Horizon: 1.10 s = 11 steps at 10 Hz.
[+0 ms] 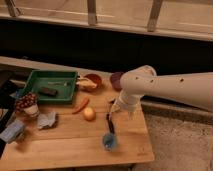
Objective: Place grapes in purple bowl
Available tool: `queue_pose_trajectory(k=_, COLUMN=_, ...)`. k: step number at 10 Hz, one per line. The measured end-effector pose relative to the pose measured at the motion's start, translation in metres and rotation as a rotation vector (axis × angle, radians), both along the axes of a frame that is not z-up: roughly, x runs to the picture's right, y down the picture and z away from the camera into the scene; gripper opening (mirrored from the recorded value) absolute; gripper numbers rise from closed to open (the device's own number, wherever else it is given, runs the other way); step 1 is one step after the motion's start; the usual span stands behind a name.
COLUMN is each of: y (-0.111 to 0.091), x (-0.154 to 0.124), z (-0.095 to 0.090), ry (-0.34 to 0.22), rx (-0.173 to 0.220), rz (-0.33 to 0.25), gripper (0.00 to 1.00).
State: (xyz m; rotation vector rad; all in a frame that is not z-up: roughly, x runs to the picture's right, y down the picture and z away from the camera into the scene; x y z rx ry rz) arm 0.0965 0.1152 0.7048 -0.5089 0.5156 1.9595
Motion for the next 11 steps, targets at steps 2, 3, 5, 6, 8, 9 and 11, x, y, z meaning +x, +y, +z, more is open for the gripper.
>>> queue_pose_trajectory(k=2, y=0.002, x=0.006, z=0.003, ry=0.019, rx=-0.004, rz=0.004, gripper=0.64)
queue_pose_trajectory(k=3, y=0.004, x=0.011, z=0.004, ry=0.029, rx=-0.007, rz=0.008, gripper=0.64)
queue_pose_trajectory(k=5, y=0.004, x=0.014, z=0.006, ry=0.032, rx=-0.004, rz=0.008, gripper=0.64)
queue_pose_trajectory(k=6, y=0.000, x=0.008, z=0.006, ry=0.019, rx=0.006, rz=-0.001, gripper=0.64)
queue_pose_trajectory(k=8, y=-0.011, x=-0.019, z=0.005, ry=-0.026, rx=0.027, rz=-0.033, gripper=0.64)
queue_pose_trajectory(k=9, y=-0.019, x=-0.039, z=0.005, ry=-0.054, rx=0.039, rz=-0.054, gripper=0.64)
queue_pose_trajectory(k=11, y=-0.035, x=-0.086, z=0.006, ry=-0.118, rx=0.062, rz=-0.105, gripper=0.64)
